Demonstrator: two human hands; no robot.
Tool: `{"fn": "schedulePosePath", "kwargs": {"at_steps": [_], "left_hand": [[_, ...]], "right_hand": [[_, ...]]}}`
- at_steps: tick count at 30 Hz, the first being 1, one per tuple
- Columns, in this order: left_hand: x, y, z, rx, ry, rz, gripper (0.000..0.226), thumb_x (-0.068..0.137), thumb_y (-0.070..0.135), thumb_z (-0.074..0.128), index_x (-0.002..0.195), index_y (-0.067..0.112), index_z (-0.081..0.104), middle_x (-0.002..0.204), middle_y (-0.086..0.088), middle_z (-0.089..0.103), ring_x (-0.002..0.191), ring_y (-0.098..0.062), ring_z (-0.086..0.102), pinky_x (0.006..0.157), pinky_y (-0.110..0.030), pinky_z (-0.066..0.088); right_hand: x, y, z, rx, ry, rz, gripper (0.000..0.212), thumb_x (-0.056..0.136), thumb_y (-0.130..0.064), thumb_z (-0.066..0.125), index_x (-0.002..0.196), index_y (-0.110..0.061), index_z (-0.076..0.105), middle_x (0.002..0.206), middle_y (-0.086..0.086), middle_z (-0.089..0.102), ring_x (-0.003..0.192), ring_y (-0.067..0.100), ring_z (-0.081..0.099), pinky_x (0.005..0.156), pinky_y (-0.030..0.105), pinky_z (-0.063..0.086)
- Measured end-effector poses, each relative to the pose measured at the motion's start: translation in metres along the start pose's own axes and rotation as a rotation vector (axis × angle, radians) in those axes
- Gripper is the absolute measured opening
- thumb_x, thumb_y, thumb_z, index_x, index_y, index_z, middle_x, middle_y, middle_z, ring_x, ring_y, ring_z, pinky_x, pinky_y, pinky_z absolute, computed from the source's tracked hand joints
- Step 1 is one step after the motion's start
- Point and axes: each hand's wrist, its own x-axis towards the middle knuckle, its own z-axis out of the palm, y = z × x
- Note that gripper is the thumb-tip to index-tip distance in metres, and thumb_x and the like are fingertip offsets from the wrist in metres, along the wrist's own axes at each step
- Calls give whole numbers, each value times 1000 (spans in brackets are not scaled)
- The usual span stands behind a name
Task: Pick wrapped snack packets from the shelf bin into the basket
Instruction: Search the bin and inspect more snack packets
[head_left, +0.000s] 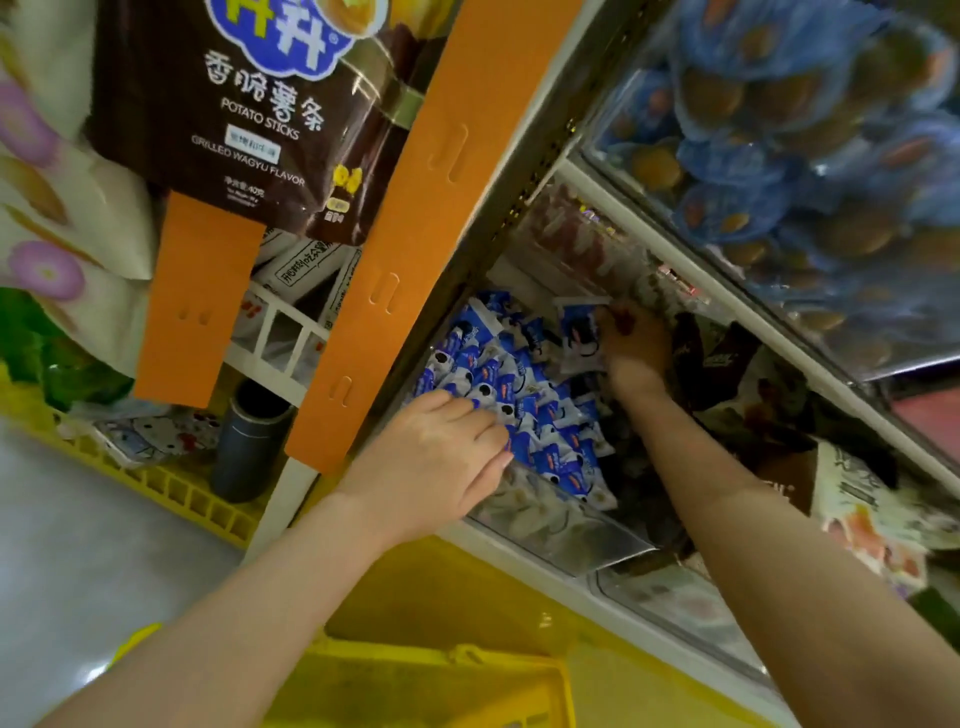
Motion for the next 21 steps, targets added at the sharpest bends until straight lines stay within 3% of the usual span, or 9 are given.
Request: {"fn": "schedulePosePath", "kwargs": {"at_steps": [3, 6, 9, 13, 15, 18, 21], "left_hand": [[1, 9, -10, 41, -105, -65, 40, 93, 30, 30, 86, 16, 67, 79, 1, 67, 71, -16, 59, 72, -30, 44], [1, 21, -18, 15, -176, -184, 44, 98, 34, 21, 112, 18, 60, 107, 1, 64, 99, -15, 55, 91, -31, 37], [-2, 34, -27, -313, -120, -402, 37, 98, 35, 30, 125, 20, 49, 122, 6, 52, 114, -7, 42, 95, -22, 29], [-12, 69, -43, -938, -16, -688, 19, 94, 34, 42, 108, 29, 54, 109, 16, 58, 97, 9, 53, 80, -6, 40], [-20, 85, -43, -1111, -1, -806, 13, 93, 27, 48, 99, 20, 58, 98, 7, 65, 88, 2, 61, 76, -14, 50], [-34, 100, -38, -1114, 55, -962, 12, 93, 16, 51, 92, 6, 57, 80, 0, 66, 70, -5, 64, 66, -25, 51], [-47, 107, -33, -1058, 31, -991, 11, 93, 12, 50, 87, 18, 57, 76, 4, 66, 64, -1, 63, 59, -18, 48]], "right_hand": [[-26, -16, -27, 224, 4, -72, 9, 91, -18, 57, 93, -12, 64, 88, -3, 60, 73, 2, 55, 64, 2, 38], [-64, -24, -57, 320, -77, -122, 12, 89, -19, 59, 78, -23, 59, 84, -3, 64, 79, 7, 62, 73, 15, 47], [-107, -28, -82, 464, -203, -93, 10, 88, -21, 60, 79, -24, 61, 74, -10, 67, 71, 4, 66, 59, 14, 50], [-161, -20, -95, 584, -387, -69, 12, 88, -18, 60, 77, -19, 62, 64, -14, 67, 61, -2, 62, 54, 11, 46], [-183, -13, -94, 623, -461, -34, 15, 89, -15, 59, 75, -18, 61, 60, -13, 62, 56, -4, 55, 54, 11, 43], [-208, -3, -89, 668, -595, 60, 8, 91, -13, 55, 87, -8, 59, 70, -4, 61, 60, 0, 56, 56, 14, 46], [-226, 5, -84, 674, -661, 136, 10, 93, -13, 51, 86, -9, 58, 73, -1, 61, 63, 0, 57, 57, 16, 48]]}}
